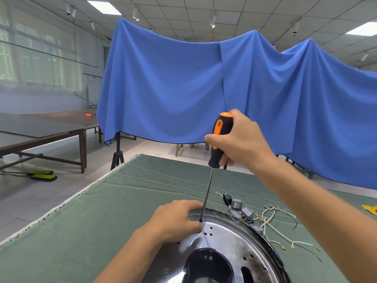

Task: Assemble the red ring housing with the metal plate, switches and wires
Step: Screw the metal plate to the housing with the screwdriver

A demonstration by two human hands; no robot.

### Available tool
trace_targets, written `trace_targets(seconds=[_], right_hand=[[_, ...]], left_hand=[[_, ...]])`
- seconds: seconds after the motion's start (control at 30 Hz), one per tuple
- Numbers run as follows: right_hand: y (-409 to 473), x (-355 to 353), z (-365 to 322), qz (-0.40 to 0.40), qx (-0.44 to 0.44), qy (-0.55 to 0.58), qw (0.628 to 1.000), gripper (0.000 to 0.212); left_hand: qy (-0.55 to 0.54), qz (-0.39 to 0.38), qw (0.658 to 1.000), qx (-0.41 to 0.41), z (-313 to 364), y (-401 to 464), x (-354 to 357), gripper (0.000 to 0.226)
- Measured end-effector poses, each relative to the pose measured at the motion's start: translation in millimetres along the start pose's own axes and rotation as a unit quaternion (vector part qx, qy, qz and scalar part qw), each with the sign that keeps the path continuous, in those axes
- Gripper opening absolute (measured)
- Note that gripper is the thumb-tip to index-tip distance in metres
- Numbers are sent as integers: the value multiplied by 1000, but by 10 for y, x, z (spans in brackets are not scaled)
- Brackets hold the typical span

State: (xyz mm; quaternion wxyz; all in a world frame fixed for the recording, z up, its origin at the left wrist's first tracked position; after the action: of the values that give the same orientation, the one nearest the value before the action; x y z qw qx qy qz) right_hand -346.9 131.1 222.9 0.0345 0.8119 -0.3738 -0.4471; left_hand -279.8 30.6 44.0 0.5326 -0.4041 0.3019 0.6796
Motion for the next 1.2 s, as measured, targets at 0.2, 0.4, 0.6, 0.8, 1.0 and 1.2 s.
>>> trace_targets(seconds=[0.2,0.4,0.6,0.8,1.0,1.2], right_hand=[[-189,442,352,-22,48,57,997,24],[-24,154,203,103,16,82,991,21],[-15,-19,159,112,-26,101,988,16],[-317,350,588,45,15,182,982,13],[-643,603,754,31,-37,17,999,16],[-647,1094,841,-84,-16,-112,990,19]], left_hand=[[35,-15,999,12,69,-56,-14,74],[23,-13,1000,0,18,-25,13,70],[51,12,999,-14,-46,3,39,62],[20,97,987,-126,-217,-15,-107,30],[-43,129,972,-194,-468,-134,-239,25],[-345,130,922,-121,-780,-276,-233,31]])
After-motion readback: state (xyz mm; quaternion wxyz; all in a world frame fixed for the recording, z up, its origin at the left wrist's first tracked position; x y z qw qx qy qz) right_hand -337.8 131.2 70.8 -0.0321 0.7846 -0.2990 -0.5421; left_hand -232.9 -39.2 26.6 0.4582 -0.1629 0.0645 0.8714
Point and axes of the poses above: each hand's wrist, its own y-axis towards the middle knuckle, its own x-axis out of the palm, z = x × y, the point moved 6 cm from there along y, towards the middle knuckle, and after that the axes turned 10 degrees about -z, right-handed, at the moved point
